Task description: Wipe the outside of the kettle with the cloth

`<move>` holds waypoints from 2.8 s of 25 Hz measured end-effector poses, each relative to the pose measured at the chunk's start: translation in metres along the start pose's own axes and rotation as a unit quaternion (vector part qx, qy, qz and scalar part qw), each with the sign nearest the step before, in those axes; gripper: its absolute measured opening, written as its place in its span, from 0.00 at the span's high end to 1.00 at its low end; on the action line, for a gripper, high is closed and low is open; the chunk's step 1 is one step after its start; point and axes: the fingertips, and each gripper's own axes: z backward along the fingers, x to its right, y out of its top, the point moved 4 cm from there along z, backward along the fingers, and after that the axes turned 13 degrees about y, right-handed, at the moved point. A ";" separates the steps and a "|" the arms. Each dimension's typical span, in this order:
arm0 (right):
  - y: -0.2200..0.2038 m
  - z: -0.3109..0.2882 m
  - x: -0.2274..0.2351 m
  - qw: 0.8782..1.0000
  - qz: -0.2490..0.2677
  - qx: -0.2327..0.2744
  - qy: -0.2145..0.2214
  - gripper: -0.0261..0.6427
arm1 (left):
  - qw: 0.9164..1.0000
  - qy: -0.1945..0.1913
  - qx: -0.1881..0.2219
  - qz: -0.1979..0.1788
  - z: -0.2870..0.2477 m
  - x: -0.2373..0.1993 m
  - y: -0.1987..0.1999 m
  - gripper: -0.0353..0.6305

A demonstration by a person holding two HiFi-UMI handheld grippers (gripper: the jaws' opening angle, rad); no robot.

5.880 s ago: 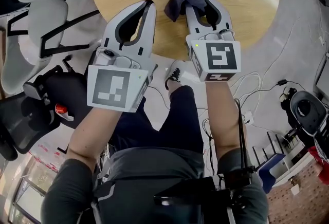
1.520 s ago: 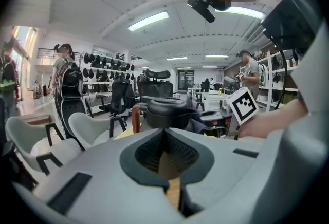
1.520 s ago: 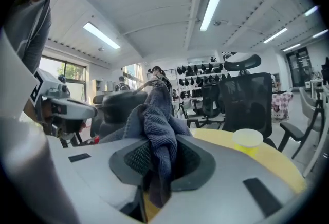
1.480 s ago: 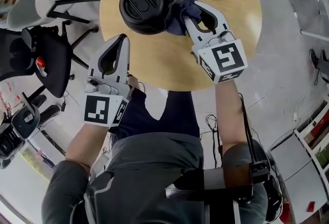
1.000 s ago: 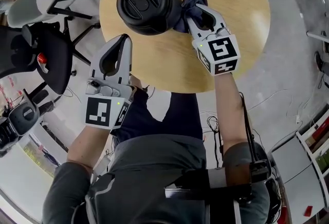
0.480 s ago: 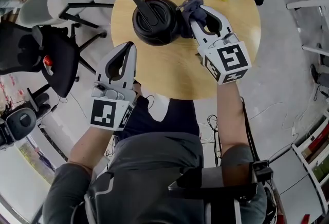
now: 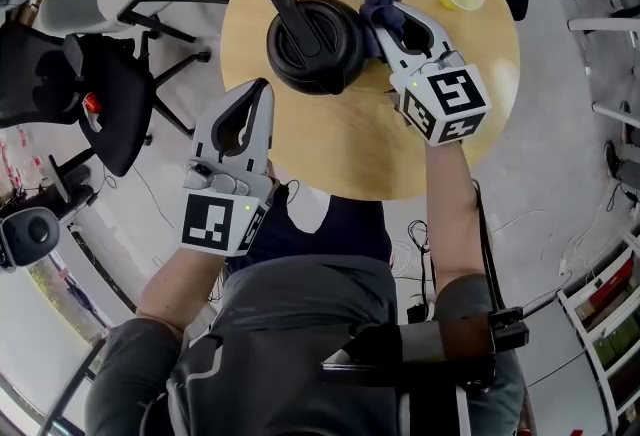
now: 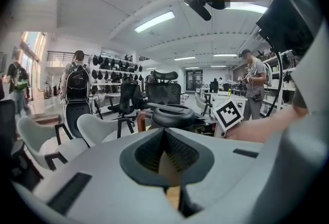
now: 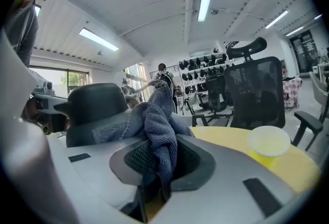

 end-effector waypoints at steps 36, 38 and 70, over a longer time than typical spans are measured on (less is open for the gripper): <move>0.057 -0.036 -0.003 0.993 0.036 -0.017 0.108 0.82 | 1.000 0.026 0.003 0.008 -0.003 -0.023 0.024 0.93; 0.044 -0.041 0.005 0.993 0.006 -0.014 0.114 0.82 | 1.000 0.025 -0.005 0.012 -0.007 -0.026 0.013 0.93; 0.082 -0.071 0.000 0.966 0.034 -0.026 0.254 0.82 | 0.999 0.024 -0.035 0.009 -0.006 -0.044 -0.006 0.93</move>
